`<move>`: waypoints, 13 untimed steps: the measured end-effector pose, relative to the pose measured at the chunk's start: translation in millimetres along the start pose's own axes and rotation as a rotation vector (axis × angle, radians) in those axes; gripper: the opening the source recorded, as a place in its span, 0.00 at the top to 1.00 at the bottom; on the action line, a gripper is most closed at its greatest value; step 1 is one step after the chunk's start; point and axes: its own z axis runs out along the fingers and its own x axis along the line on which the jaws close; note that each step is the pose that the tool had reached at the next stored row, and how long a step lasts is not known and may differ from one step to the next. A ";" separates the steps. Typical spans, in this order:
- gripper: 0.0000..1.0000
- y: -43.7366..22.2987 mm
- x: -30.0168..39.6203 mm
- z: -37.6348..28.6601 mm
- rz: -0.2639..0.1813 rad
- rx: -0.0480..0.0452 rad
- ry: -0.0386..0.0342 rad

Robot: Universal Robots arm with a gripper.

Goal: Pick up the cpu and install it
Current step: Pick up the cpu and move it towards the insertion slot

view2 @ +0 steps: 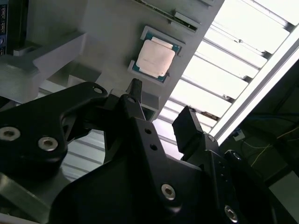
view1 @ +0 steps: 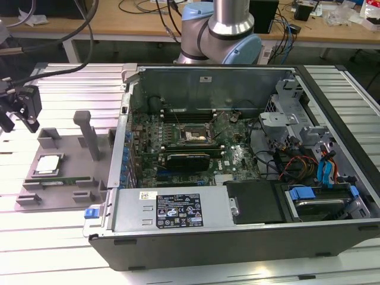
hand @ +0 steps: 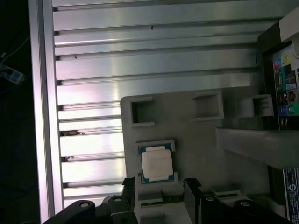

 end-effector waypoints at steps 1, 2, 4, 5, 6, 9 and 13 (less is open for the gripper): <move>0.45 0.0 0.0 0.9 0.000 0.0000 0.0000; 0.45 -0.1 0.0 1.9 0.000 0.0000 0.0000; 0.45 -0.2 0.1 4.2 0.000 0.0000 -0.0001; 0.45 -0.5 0.2 12.5 0.000 0.0000 0.0000; 0.45 -0.7 0.3 16.4 0.000 0.0000 0.0001; 0.45 -0.8 0.4 20.3 0.000 0.0000 0.0000; 0.45 -1.0 0.5 23.0 0.000 0.0000 0.0000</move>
